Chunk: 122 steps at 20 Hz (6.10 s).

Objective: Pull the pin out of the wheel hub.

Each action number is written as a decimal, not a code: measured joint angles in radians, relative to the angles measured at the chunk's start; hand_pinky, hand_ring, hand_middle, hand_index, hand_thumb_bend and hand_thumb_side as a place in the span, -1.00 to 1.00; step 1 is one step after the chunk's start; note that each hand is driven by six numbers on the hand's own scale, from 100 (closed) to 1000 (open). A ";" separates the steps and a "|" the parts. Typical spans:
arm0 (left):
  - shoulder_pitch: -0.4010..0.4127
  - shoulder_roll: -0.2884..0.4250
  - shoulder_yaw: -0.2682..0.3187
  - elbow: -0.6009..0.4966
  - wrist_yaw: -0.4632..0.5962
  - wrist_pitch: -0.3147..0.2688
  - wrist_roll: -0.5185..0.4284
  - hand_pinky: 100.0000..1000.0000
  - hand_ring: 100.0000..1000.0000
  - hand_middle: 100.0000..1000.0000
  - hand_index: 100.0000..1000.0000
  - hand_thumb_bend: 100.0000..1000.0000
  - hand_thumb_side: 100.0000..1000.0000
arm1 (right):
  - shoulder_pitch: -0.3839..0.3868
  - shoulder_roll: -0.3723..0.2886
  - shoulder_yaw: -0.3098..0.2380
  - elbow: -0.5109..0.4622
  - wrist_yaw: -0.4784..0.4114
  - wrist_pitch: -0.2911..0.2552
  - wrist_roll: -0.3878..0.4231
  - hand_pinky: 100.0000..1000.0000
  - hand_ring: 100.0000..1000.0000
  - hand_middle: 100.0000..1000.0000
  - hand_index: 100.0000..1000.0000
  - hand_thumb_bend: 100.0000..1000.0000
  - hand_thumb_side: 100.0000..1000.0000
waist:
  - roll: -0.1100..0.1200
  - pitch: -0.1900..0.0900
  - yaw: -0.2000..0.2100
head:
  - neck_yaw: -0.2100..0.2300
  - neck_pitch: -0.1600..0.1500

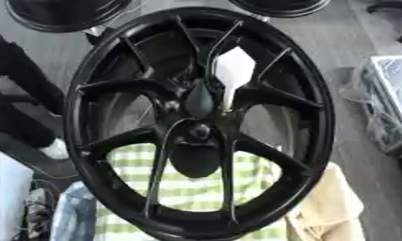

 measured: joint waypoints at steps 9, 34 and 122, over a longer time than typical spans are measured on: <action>0.020 0.022 0.000 0.010 0.004 0.002 0.001 0.38 0.34 0.31 0.49 -0.56 0.44 | -0.242 0.047 0.145 -0.113 0.152 -0.065 0.380 0.68 0.55 0.48 0.70 -1.00 -0.52 | -0.012 -0.016 -0.016 | 0.002 0.009; 0.026 0.026 0.005 0.018 0.007 0.004 0.005 0.38 0.34 0.31 0.49 -0.56 0.45 | -0.245 0.082 0.328 -0.135 0.368 -0.146 0.766 0.59 0.56 0.48 0.71 -0.92 -0.39 | -0.015 -0.016 -0.017 | 0.017 0.009; 0.009 0.025 0.003 0.024 0.011 0.017 -0.020 0.40 0.34 0.33 0.49 -0.56 0.48 | -0.184 0.192 0.344 0.309 0.776 -0.420 0.751 0.56 0.49 0.10 0.44 -0.61 -0.18 | -0.006 0.001 0.027 | -0.036 -0.035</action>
